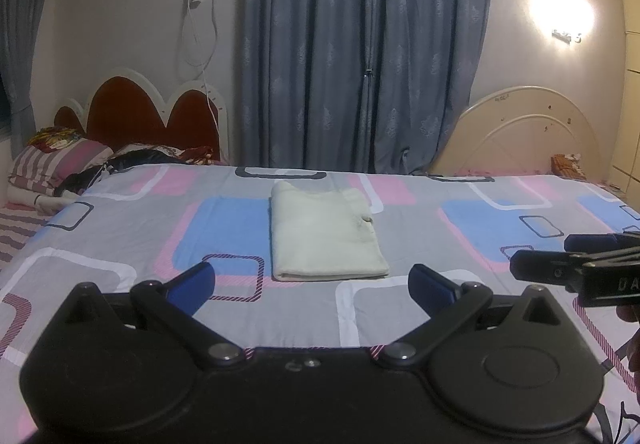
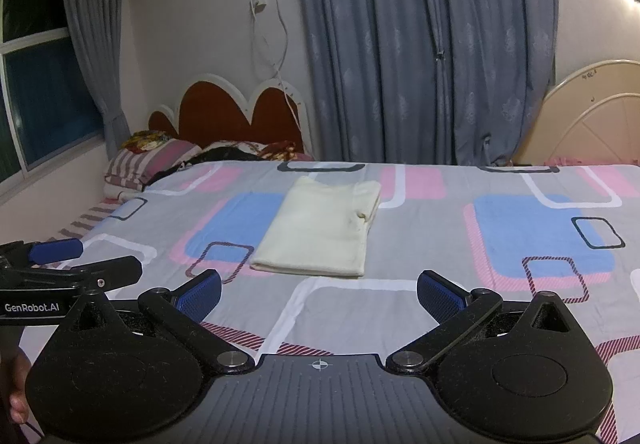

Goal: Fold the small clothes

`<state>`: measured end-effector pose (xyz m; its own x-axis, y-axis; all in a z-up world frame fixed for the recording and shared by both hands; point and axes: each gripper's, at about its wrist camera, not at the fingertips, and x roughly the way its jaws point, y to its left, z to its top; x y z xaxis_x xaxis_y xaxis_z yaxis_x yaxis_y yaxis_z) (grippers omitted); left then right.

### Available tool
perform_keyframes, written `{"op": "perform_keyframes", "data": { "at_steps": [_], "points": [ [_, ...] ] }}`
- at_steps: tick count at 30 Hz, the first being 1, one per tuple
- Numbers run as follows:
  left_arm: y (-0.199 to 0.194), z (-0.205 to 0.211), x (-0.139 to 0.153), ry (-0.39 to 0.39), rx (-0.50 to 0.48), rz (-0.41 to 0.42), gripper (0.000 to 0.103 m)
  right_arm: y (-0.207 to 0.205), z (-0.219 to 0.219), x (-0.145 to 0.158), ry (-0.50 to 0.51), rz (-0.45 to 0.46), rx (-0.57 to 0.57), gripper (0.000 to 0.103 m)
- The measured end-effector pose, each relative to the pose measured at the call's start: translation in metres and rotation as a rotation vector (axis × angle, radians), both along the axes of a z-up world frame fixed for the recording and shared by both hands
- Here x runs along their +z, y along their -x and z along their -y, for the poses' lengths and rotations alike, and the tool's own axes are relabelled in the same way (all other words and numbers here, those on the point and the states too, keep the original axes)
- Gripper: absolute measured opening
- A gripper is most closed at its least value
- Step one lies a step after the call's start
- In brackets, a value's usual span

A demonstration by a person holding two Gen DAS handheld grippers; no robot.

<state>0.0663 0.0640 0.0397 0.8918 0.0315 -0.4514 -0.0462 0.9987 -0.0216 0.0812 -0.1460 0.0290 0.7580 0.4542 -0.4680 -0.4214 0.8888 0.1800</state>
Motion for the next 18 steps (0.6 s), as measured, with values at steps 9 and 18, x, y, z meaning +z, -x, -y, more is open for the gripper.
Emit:
{"op": "perform_keyframes", "data": {
  "at_steps": [9, 18],
  "points": [
    [0.0005, -0.0012, 0.0002, -0.006, -0.006, 0.005, 0.103, -0.0010, 0.0013, 0.0002, 0.004, 0.000, 0.004, 0.103],
    [-0.0004, -0.0011, -0.0002, -0.004, -0.009, 0.004, 0.103, -0.0021, 0.0033, -0.0001, 0.005, 0.001, 0.004, 0.103]
  ]
}}
